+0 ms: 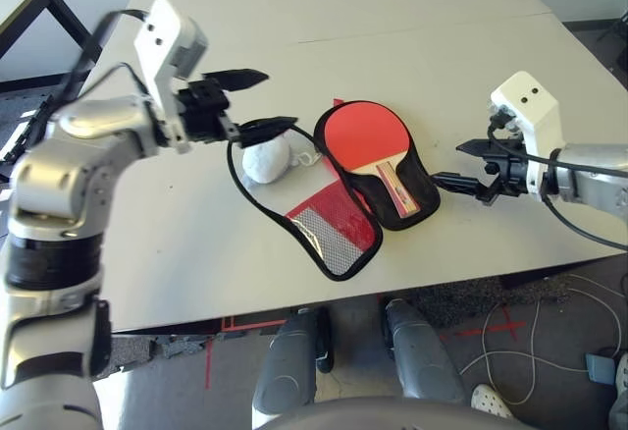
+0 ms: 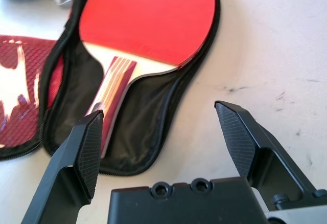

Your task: Store the ping-pong paddle in its case and zip it.

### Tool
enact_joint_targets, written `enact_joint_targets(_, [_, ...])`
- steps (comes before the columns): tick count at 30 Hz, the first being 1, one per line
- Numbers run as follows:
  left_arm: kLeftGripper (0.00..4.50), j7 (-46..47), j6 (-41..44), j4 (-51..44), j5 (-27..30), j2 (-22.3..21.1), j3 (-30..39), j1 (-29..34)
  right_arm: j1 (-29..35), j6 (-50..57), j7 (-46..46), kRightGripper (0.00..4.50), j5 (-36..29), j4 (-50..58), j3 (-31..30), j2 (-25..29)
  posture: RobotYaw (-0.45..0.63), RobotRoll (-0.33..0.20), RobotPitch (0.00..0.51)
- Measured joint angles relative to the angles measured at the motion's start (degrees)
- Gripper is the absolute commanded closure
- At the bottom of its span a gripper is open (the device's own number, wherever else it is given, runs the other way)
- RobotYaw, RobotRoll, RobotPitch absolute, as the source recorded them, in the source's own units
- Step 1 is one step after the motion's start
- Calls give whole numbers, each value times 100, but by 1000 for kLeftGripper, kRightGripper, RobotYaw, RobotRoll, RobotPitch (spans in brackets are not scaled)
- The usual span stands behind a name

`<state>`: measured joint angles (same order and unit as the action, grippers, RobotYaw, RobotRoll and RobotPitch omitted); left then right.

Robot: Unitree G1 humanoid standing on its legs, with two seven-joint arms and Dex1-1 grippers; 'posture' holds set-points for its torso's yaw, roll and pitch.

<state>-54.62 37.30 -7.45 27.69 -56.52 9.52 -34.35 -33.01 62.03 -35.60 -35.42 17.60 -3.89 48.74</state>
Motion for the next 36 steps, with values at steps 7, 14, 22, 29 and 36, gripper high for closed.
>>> enact_joint_targets(7, [0,-704,-678,995,-549,-1065,273,1070,-102,-291,164,20,292,-409,73,-610,-17,0,217])
enact_joint_targets(14, [0,-855,-1078,1135,-1015,-1256,263,1895,-285,-267,445,20,359,-846,421,-1129,-25,0,223])
enact_joint_targets(22, [0,-756,-357,-47,-726,-702,-67,2122,-473,-232,704,20,332,-1374,1093,-1512,-43,0,230])
enact_joint_targets(29, [0,-706,722,-1137,-145,-526,-266,2164,-613,-292,987,20,367,-1604,1465,-1704,-50,0,234])
enact_joint_targets(36, [0,-676,2251,-2065,1164,-244,-481,1437,-701,-422,1249,20,443,-1845,1547,-1903,-60,0,236])
